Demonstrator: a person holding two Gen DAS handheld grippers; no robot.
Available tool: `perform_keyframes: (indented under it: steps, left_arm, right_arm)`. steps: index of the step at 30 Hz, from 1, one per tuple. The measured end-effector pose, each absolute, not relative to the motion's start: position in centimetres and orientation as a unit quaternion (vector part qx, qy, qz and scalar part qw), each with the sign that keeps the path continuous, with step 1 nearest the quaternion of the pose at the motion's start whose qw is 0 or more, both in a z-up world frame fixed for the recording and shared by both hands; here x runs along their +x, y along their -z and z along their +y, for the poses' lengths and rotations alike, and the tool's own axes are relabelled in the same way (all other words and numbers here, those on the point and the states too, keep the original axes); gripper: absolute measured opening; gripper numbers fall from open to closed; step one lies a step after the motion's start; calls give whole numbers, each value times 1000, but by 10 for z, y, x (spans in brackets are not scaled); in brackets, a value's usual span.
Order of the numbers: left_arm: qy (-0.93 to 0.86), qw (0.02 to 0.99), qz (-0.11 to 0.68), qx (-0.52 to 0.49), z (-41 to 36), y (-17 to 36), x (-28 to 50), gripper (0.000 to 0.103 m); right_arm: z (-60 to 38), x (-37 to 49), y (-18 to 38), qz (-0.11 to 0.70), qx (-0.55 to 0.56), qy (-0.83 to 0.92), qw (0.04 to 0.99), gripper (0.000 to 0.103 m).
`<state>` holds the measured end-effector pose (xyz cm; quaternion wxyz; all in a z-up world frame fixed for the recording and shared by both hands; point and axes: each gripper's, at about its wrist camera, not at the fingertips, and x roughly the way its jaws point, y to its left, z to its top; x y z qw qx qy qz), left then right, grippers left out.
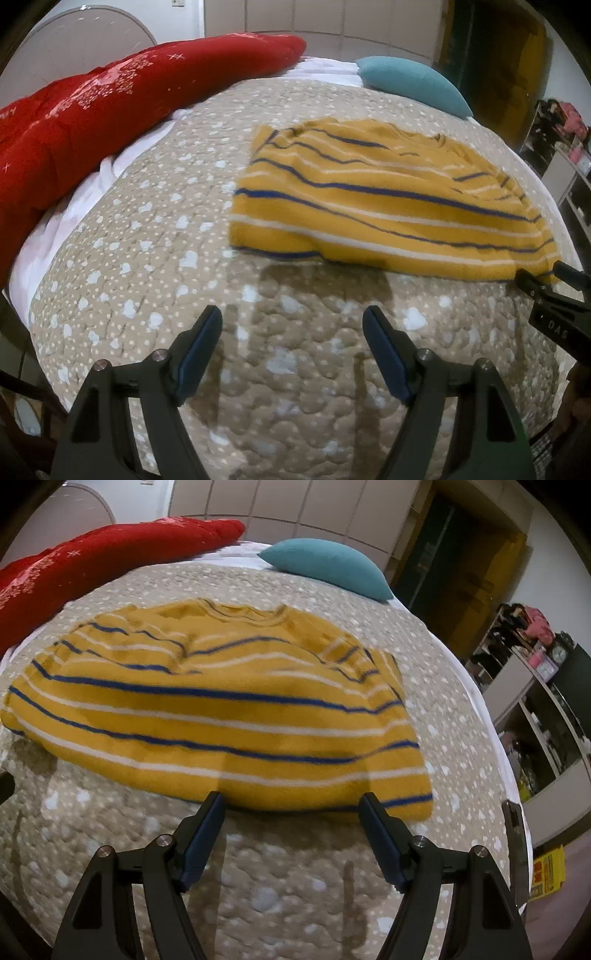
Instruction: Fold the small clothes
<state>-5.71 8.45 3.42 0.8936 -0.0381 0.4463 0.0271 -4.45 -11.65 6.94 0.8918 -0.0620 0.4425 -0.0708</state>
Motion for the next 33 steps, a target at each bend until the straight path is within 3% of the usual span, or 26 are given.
perform_keyframes:
  steps: [21, 28, 33]
  left_arm:
    - [-62, 891, 437, -106, 161, -33, -71, 80]
    - [-77, 890, 425, -144, 193, -36, -83, 80]
    - [-86, 892, 415, -160, 210, -40, -90, 82]
  right_arm:
    - [-16, -20, -89, 433, -102, -40, 895, 79]
    - [13, 11, -101, 427, -62, -113, 895, 79]
    - [46, 53, -104, 414, -69, -135, 898, 69]
